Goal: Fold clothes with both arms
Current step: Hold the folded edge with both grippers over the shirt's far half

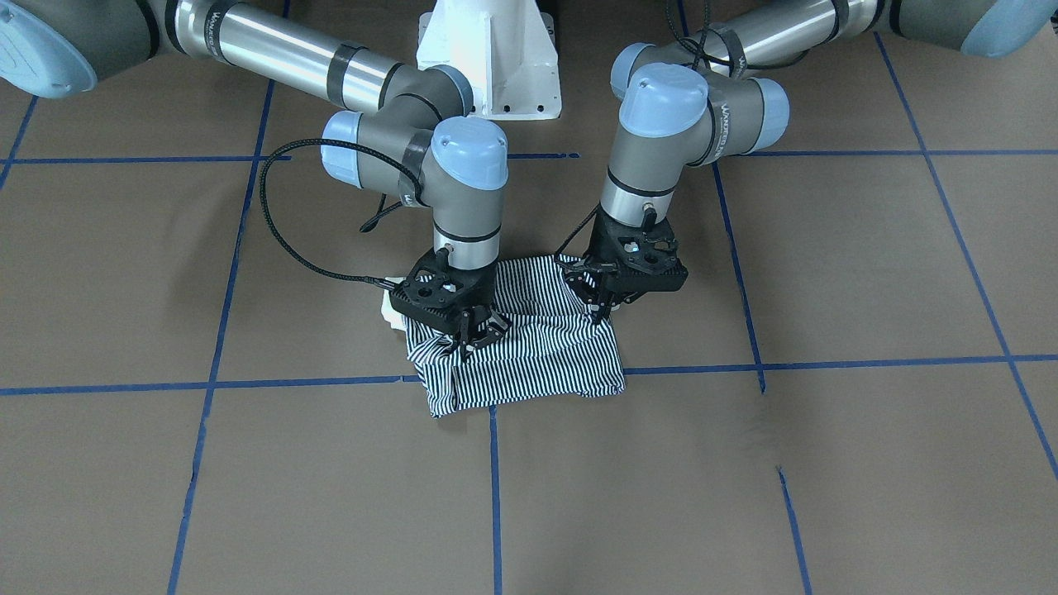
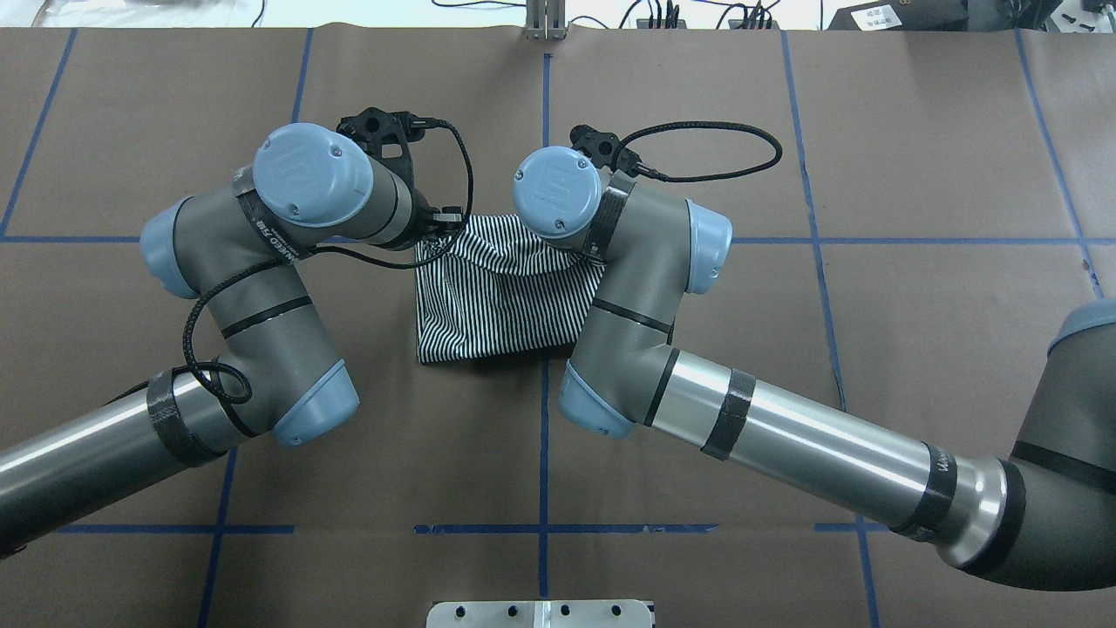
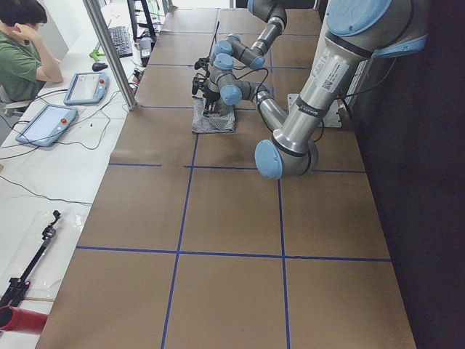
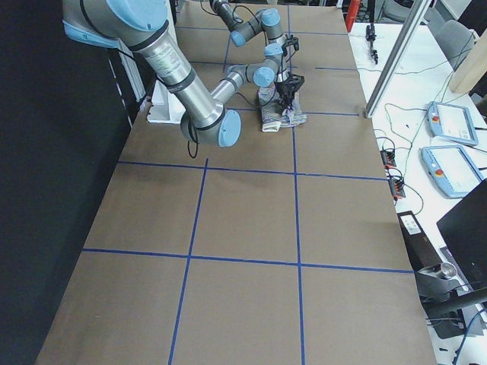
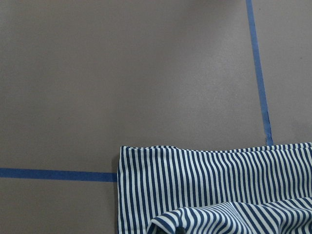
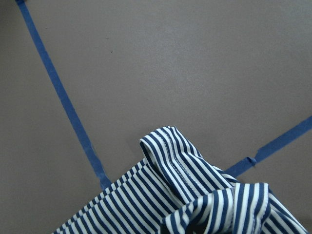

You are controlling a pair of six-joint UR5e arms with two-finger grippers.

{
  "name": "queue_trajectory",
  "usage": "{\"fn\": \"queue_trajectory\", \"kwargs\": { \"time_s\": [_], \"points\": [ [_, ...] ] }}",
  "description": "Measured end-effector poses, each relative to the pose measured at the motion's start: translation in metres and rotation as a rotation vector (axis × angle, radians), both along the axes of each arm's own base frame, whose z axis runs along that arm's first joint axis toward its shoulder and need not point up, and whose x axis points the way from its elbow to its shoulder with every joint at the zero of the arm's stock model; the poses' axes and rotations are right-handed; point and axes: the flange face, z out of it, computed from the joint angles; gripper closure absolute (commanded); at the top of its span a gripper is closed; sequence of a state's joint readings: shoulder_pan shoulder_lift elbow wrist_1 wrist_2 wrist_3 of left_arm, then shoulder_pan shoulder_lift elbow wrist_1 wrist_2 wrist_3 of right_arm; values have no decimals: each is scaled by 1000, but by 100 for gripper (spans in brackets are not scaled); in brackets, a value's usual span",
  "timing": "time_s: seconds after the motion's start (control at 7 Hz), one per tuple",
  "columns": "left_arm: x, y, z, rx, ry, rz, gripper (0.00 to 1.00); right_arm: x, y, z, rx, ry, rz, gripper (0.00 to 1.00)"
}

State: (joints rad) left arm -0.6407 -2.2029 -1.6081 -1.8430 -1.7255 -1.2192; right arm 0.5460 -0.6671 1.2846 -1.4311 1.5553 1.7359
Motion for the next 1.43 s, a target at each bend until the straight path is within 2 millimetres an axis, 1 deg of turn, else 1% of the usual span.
{"fn": "queue_trajectory", "kwargs": {
  "time_s": [0.29, 0.43, 0.57, 0.71, 0.86, 1.0, 1.14, 1.29, 1.43],
  "points": [
    [6, -5, 10, 0, -2, -1, 100, -2, -1, 2, 1, 1, 0, 100],
    [8, -7, 12, 2, 0, -1, 100, -2, -1, 2, 1, 2, 0, 100],
    [9, -7, 11, 3, 2, 0, 83, -2, -2, 3, 1, 1, -1, 74],
    [10, -7, 10, 3, 4, 1, 6, -3, -2, 4, 7, 0, -6, 1],
    [10, -6, 11, 9, 2, 6, 0, -4, -2, 5, 20, 9, -22, 0],
    [6, -7, 9, 42, -4, 26, 0, -4, -3, 5, 39, 21, -45, 0],
    [-4, -11, 5, 95, -10, 58, 0, -3, -4, -1, 64, 28, -72, 0],
    [-21, -19, 6, 134, -15, 90, 0, -3, -5, -14, 92, 27, -103, 0],
    [-42, -30, 15, 166, -17, 116, 0, -4, -3, -28, 117, 25, -137, 0]
  ]
}}
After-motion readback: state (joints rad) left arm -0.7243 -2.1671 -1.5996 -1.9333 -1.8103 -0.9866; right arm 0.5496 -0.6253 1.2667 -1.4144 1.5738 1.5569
